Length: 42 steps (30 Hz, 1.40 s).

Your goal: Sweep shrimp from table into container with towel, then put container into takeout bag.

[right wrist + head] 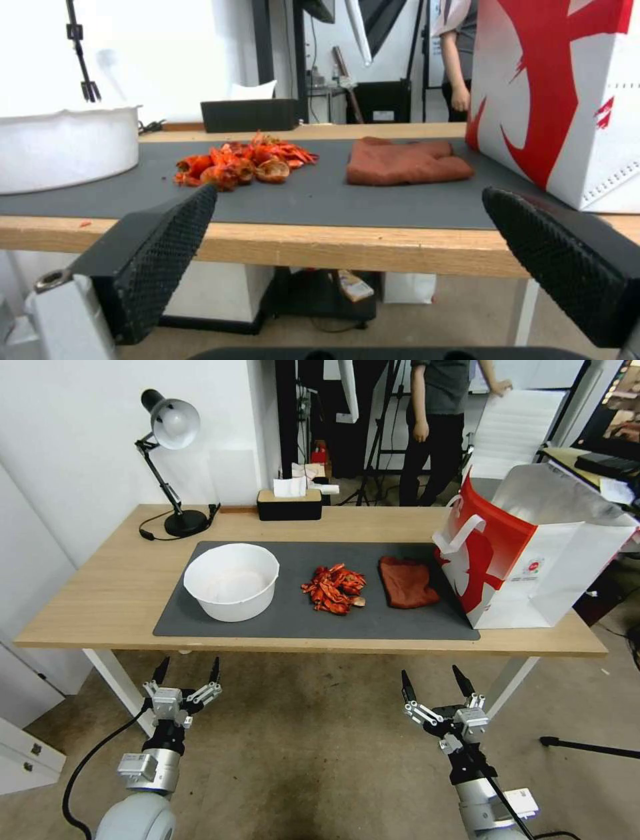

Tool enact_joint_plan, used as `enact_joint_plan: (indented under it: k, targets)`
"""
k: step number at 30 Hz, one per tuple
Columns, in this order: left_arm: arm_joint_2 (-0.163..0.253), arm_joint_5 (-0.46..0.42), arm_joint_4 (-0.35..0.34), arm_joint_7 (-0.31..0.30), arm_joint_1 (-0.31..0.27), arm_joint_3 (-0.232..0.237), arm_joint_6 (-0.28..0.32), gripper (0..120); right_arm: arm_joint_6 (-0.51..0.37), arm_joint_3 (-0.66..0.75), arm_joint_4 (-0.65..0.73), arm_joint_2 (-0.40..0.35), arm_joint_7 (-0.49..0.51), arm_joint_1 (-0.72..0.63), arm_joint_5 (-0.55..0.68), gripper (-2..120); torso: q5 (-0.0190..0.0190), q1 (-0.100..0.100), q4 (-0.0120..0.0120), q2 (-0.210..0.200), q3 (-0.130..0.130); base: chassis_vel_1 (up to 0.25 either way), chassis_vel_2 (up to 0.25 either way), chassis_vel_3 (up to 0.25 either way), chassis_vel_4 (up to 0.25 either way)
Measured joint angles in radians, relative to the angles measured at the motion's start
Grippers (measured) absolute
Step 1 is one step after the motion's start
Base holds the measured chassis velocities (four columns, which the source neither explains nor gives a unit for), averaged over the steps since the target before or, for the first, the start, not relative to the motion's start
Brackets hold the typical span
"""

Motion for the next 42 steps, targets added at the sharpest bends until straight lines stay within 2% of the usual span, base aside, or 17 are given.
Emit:
enact_joint_plan:
  k: [28, 30, 31, 34, 35, 38, 39, 40, 42]
  targets:
    - [-0.001, 0.002, -0.005, -0.002, 0.000, 0.001, 0.004, 100, -0.006, 0.001, 0.001, 0.002, -0.001, 0.001, 0.000, 100, 0.0000, 0.000, 0.0000, 0.000, 0.000, 0.000, 0.000, 0.000, 0.000]
    - [-0.017, 0.026, -0.056, -0.022, -0.003, 0.018, 0.046, 100, -0.053, 0.016, 0.021, 0.020, -0.014, 0.010, -0.004, 100, -0.0001, 0.000, 0.0001, 0.000, 0.000, 0.000, 0.000, 0.000, 0.000]
    - [-0.017, 0.026, -0.056, -0.022, -0.003, 0.018, 0.046, 100, -0.053, 0.016, 0.021, 0.020, -0.014, 0.010, -0.004, 100, -0.0001, 0.000, 0.0001, 0.000, 0.000, 0.000, 0.000, 0.000, 0.000]
    - [-0.055, 0.083, -0.178, -0.069, -0.011, 0.058, 0.144, 100, -0.163, 0.053, 0.072, 0.062, -0.047, 0.033, -0.013, 100, 0.0001, 0.000, -0.0001, 0.000, 0.000, 0.000, 0.000, 0.000, 0.000]
    - [-0.055, 0.083, -0.178, -0.069, -0.011, 0.058, 0.144, 100, -0.163, 0.053, 0.072, 0.062, -0.047, 0.033, -0.013, 100, 0.0001, 0.000, -0.0001, 0.000, 0.000, 0.000, 0.000, 0.000, 0.000]
    - [-0.093, 0.140, -0.300, -0.118, -0.018, 0.097, 0.243, 100, -0.272, 0.089, 0.121, 0.104, -0.079, 0.055, -0.023, 100, 0.0000, 0.000, -0.0001, 0.000, 0.000, 0.000, 0.000, 0.000, 0.000]
    - [-0.093, 0.140, -0.300, -0.118, -0.018, 0.097, 0.243, 100, -0.272, 0.089, 0.121, 0.104, -0.079, 0.055, -0.023, 100, 0.0000, 0.000, -0.0001, 0.000, 0.000, 0.000, 0.000, 0.000, 0.000]
    - [-0.108, 0.164, -0.338, -0.126, -0.015, 0.110, 0.257, 100, -0.308, 0.101, 0.137, 0.117, -0.090, 0.062, -0.026, 100, 0.0002, 0.000, -0.0003, 0.000, 0.000, 0.000, 0.000, 0.000, 0.000]
    - [-0.125, 0.192, -0.365, -0.125, 0.011, 0.126, 0.255, 100, -0.367, 0.121, 0.164, 0.139, -0.108, 0.074, -0.031, 100, 0.0005, 0.000, 0.0001, 0.000, 0.000, 0.000, 0.000, 0.000, 0.000]
